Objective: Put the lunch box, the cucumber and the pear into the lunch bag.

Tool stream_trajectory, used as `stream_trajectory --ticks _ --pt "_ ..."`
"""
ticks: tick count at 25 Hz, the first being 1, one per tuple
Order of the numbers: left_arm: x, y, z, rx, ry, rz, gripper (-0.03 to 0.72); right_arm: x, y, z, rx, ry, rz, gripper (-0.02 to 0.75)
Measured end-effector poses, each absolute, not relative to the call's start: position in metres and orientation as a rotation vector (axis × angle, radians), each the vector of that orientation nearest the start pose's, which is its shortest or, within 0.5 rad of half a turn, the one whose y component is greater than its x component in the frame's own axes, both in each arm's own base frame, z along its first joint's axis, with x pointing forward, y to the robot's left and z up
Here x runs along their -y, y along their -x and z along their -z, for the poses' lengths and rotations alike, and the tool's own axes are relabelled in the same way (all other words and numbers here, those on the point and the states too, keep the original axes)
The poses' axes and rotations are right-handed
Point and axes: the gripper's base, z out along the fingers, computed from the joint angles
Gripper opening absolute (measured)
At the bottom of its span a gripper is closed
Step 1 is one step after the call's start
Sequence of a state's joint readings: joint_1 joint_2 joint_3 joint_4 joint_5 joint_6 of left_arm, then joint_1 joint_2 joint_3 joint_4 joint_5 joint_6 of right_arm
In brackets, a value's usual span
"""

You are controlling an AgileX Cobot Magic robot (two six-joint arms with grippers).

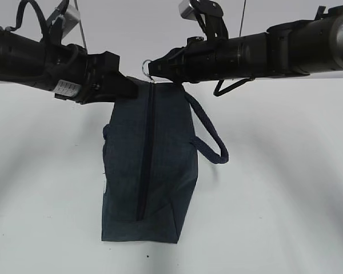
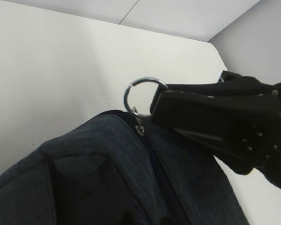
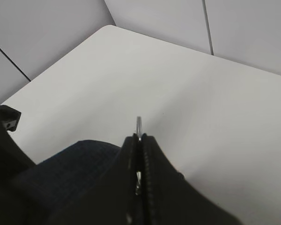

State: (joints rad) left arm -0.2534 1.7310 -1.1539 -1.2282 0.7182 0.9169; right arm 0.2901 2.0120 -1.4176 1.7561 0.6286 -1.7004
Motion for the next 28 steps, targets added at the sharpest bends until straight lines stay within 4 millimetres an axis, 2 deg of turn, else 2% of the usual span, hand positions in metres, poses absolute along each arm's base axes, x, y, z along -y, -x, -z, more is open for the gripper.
stream_trajectory --ticks 3,4,11,19,23,28 --pt "0.146 -0.340 -0.246 -2.324 -0.401 1.001 0.051 -0.180 -0.420 -0.232 -1.874 0.599 -0.853 0.006" --pt "0.146 -0.340 -0.246 -2.325 -0.403 1.001 0.034 -0.180 -0.420 -0.232 -1.874 0.599 -0.853 0.006" --pt "0.148 -0.337 -0.247 -2.333 -0.429 1.036 0.023 -0.177 -0.423 -0.232 -1.875 0.590 -0.849 0.006" --pt "0.150 -0.333 -0.247 -2.340 -0.458 1.082 0.022 -0.164 -0.430 -0.235 -1.865 0.610 -0.828 0.006" --pt "0.150 -0.332 -0.248 -2.340 -0.467 1.096 0.021 -0.159 -0.433 -0.238 -1.852 0.609 -0.895 0.006" --pt "0.150 -0.328 -0.254 -2.331 -0.501 1.097 0.021 -0.154 -0.440 -0.231 -1.895 0.597 -1.018 0.006"
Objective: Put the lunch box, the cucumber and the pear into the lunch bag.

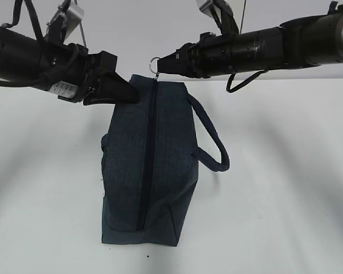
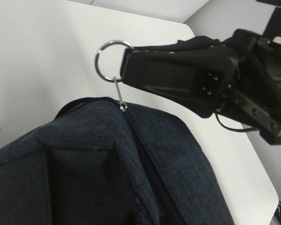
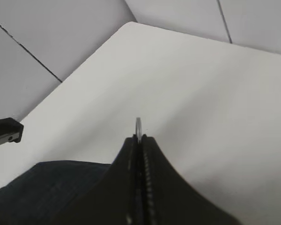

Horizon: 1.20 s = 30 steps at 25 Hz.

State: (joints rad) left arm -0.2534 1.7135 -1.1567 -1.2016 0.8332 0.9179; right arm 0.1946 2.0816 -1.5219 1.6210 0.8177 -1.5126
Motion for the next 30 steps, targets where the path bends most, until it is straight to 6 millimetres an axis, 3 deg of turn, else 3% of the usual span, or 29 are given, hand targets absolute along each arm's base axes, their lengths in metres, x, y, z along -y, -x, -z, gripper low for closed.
stream_trajectory --ticks 16,30 --pt "0.151 -0.323 -0.254 -2.336 -0.573 1.136 0.021 -0.135 -0.463 -0.198 -2.057 0.595 -1.409 0.006" --pt "0.149 -0.322 -0.268 -2.287 -0.631 1.104 0.020 -0.132 -0.466 -0.195 -2.092 0.605 -1.456 0.006"
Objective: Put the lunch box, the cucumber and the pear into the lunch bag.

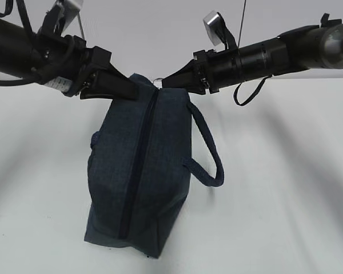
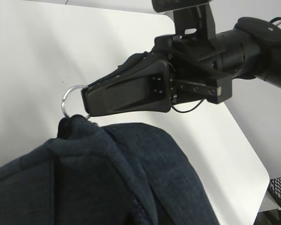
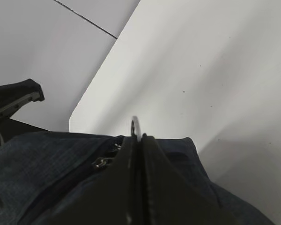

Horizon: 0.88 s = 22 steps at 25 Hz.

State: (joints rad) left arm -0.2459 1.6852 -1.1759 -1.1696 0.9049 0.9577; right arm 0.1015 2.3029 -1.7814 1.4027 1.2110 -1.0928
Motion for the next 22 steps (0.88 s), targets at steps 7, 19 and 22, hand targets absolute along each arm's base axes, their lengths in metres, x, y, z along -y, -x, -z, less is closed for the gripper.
stream_trajectory --ticks 7,19,22 --pt "0.149 -0.326 -0.281 -2.243 -0.649 1.109 0.020 -0.131 -0.467 -0.196 -2.093 0.599 -1.454 0.006" --pt "0.152 -0.325 -0.288 -2.203 -0.664 1.169 0.020 -0.129 -0.470 -0.191 -2.149 0.573 -1.382 0.006" --pt "0.152 -0.325 -0.288 -2.200 -0.664 1.163 0.020 -0.128 -0.470 -0.190 -2.156 0.570 -1.367 0.006"
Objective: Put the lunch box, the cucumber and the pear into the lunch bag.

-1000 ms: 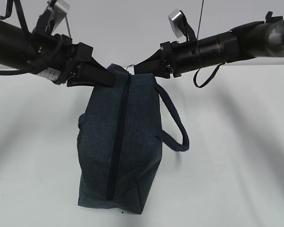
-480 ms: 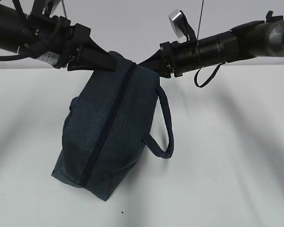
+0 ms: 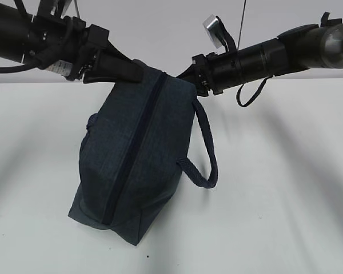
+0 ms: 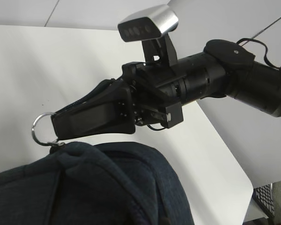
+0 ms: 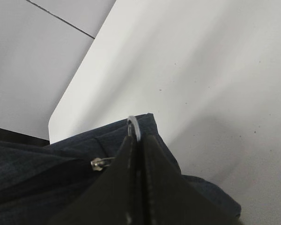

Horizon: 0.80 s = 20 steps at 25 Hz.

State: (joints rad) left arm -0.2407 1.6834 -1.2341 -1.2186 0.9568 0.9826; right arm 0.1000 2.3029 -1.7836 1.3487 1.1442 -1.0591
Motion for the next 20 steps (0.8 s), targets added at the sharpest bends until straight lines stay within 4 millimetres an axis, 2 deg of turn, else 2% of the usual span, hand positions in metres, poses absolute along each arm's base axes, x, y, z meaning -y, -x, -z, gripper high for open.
stream_trajectory --ticks 7,17,20 --pt "0.151 -0.329 -0.286 -2.202 -0.642 1.138 0.020 -0.125 -0.474 -0.184 -2.237 0.519 -1.275 0.006" --pt "0.156 -0.339 -0.270 -2.219 -0.558 1.224 0.020 -0.122 -0.477 -0.179 -2.269 0.510 -1.194 0.007" --pt "0.157 -0.345 -0.266 -2.216 -0.522 1.228 0.020 -0.120 -0.479 -0.179 -2.269 0.496 -1.161 0.074"
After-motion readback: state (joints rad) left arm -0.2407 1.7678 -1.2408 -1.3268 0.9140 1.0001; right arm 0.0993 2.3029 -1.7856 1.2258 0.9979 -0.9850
